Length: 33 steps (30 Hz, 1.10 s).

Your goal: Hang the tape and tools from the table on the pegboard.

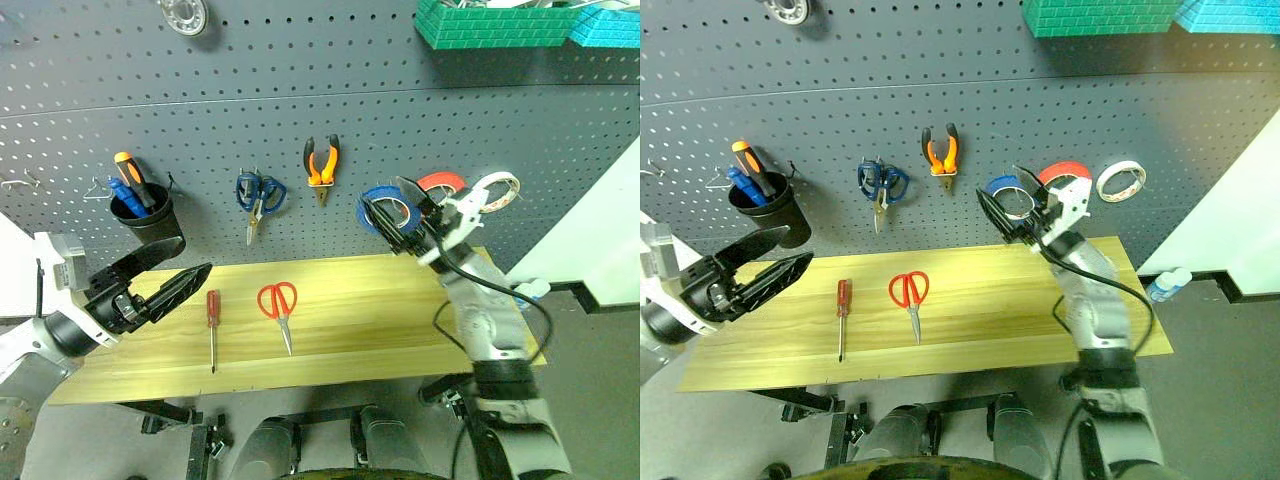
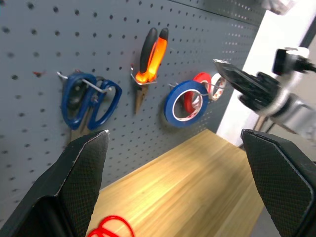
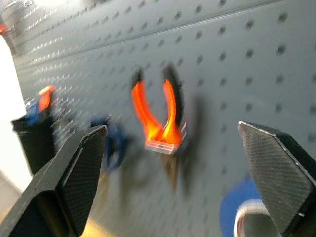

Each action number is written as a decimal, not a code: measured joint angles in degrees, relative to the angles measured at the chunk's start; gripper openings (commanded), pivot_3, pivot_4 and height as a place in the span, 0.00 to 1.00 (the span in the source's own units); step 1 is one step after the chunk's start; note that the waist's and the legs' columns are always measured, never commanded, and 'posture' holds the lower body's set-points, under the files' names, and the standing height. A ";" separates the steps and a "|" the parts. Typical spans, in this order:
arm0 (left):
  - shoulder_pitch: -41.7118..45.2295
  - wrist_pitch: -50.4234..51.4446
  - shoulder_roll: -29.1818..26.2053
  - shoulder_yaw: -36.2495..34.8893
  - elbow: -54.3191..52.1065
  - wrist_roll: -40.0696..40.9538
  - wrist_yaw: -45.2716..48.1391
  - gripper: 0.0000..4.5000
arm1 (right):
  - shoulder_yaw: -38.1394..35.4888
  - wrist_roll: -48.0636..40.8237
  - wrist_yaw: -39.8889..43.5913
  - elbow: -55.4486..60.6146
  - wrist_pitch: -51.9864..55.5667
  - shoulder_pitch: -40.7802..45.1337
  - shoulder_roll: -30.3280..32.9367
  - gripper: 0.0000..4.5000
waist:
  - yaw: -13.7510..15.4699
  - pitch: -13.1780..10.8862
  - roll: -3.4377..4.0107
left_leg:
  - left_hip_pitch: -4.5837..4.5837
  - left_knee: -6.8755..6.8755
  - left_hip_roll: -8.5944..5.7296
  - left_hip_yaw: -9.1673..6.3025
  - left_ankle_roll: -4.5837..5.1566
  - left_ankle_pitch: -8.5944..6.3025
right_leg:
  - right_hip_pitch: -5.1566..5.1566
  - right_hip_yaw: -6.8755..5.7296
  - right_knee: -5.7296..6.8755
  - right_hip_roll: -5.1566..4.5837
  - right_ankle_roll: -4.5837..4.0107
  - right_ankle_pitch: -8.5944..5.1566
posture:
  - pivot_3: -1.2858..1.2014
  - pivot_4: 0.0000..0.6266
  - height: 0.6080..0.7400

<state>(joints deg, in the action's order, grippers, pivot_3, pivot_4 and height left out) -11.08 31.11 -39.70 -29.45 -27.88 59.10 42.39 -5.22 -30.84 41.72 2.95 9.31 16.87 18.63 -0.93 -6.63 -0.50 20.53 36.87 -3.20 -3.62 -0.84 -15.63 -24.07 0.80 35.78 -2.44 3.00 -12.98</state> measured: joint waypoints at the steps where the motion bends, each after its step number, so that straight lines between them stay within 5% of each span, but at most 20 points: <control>1: 1.07 -0.22 0.38 1.19 1.10 -0.72 0.37 1.00 | -0.38 -0.93 1.00 1.33 1.81 -1.19 1.90 0.99 | -0.08 0.03 -0.04 | -0.01 0.01 0.01 0.03 0.00 0.00 | 0.01 0.01 0.00 0.01 0.01 0.01 | 0.49 0.00 0.97; 8: 6.84 -1.73 4.22 8.85 11.36 -7.51 2.53 1.00 | -0.79 -4.58 13.01 6.43 9.16 -10.86 14.14 0.99 | -0.71 0.37 -0.19 | -0.05 0.14 0.05 0.18 0.14 -0.08 | 0.10 0.07 -0.13 0.04 0.14 0.07 | 0.47 0.00 0.97; 11: 6.76 -6.39 14.75 16.88 20.28 -15.70 0.48 1.00 | -3.24 -5.92 19.20 4.13 8.38 -13.46 16.74 0.99 | -1.27 1.13 0.60 | -0.32 0.24 0.00 0.33 0.61 -0.36 | 0.78 0.07 -0.70 -0.03 0.48 0.18 | 0.47 0.00 0.97; 13: 6.43 -6.34 18.06 23.24 25.57 -20.37 -1.20 1.00 | -4.57 -6.53 22.49 3.11 7.34 -15.12 17.18 0.99 | -1.46 1.18 0.15 | -0.18 0.40 -0.01 0.29 0.67 -0.40 | 0.65 0.12 -0.71 -0.04 0.62 0.22 | 0.47 0.00 0.97; 15: 7.33 -6.51 18.21 25.30 27.46 -24.53 -3.38 1.00 | -5.88 -8.54 26.95 2.84 7.19 -17.51 18.24 0.99 | -1.52 1.28 -0.42 | -0.16 0.40 0.03 0.19 0.66 -0.41 | 0.63 0.09 -0.71 -0.01 0.62 0.22 | 0.47 0.00 0.97; 24: 11.52 -6.31 20.99 26.07 27.70 -31.63 -11.29 1.00 | -9.34 -15.47 43.12 2.47 7.37 -19.13 21.07 0.99 | -1.64 1.60 0.01 | -0.26 0.40 0.03 0.28 0.63 -0.43 | 0.69 0.11 -0.72 -0.07 0.71 0.27 | 0.46 0.00 0.97; 33: 11.45 -7.72 20.67 28.28 27.81 -37.91 -12.95 1.00 | -6.78 -14.38 46.35 1.66 6.53 -17.42 18.74 0.99 | -1.62 1.68 0.04 | -0.27 0.45 0.02 0.30 0.62 -0.43 | 0.71 0.13 -0.71 -0.10 0.75 0.30 | 0.47 0.00 0.97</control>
<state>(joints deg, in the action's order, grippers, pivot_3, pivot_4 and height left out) 0.37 23.39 -19.03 -1.16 -0.07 21.19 29.44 -12.00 -45.22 88.07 4.61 15.84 -0.55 37.37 -2.55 -4.96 -0.47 20.26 37.32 -3.17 -3.32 -0.22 -16.06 -23.36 0.93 35.07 -2.54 3.75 -12.68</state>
